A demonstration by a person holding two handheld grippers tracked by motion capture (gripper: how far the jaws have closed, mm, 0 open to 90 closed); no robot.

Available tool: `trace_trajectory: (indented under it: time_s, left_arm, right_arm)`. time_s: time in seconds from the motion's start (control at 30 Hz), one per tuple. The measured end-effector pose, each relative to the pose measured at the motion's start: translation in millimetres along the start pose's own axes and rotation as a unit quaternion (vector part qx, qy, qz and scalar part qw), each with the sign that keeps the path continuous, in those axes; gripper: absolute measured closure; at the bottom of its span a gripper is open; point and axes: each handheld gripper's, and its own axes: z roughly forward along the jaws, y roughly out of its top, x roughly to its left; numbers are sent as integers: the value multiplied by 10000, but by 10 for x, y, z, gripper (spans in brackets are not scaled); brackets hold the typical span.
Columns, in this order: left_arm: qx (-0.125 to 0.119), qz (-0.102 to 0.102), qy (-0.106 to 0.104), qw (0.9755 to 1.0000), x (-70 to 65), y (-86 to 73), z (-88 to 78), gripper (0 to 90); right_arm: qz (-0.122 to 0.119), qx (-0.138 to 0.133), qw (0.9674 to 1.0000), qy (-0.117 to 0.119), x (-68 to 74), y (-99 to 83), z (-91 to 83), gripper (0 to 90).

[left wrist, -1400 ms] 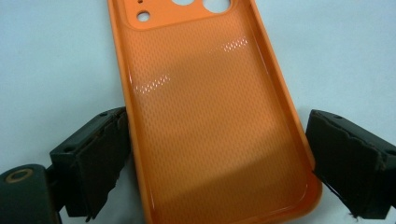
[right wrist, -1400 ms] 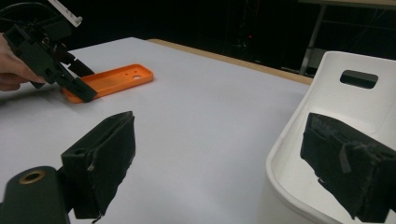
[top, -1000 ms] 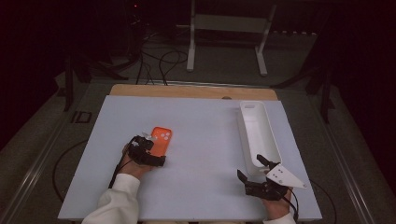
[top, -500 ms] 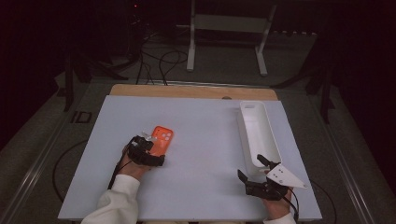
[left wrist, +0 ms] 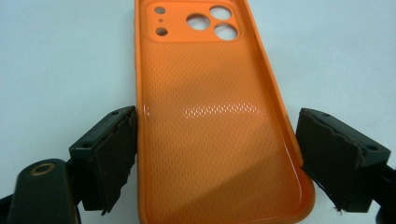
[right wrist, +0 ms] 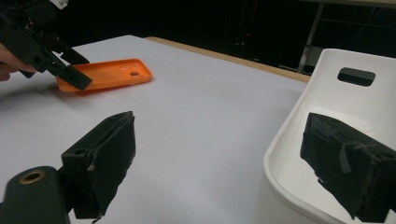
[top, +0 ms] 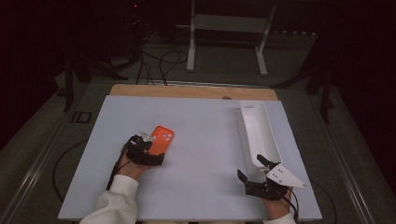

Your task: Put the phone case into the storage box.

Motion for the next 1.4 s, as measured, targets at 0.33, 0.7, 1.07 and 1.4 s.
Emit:
trace_trajectory:
  time_s: [0.33, 0.7, 1.07, 1.4]
  left_arm:
    - [-152, 3, 67, 9999, 6, 17, -61, 162]
    - [-375, 14, 99, 9992, -12, 52, -144, 169]
    - [-303, 90, 95, 9995, -27, 49, -141, 170]
    - [-73, 20, 79, 9999, -6, -11, -30, 169]
  right_arm:
    - [-4, -4, 10000, 2, 2, 0, 3, 102]
    - [-2, -2, 10000, 1, 3, -1, 3, 102]
    - [-5, -7, 10000, 8, 6, 0, 5, 102]
    - [-6, -7, 10000, -1, 4, 1, 1, 102]
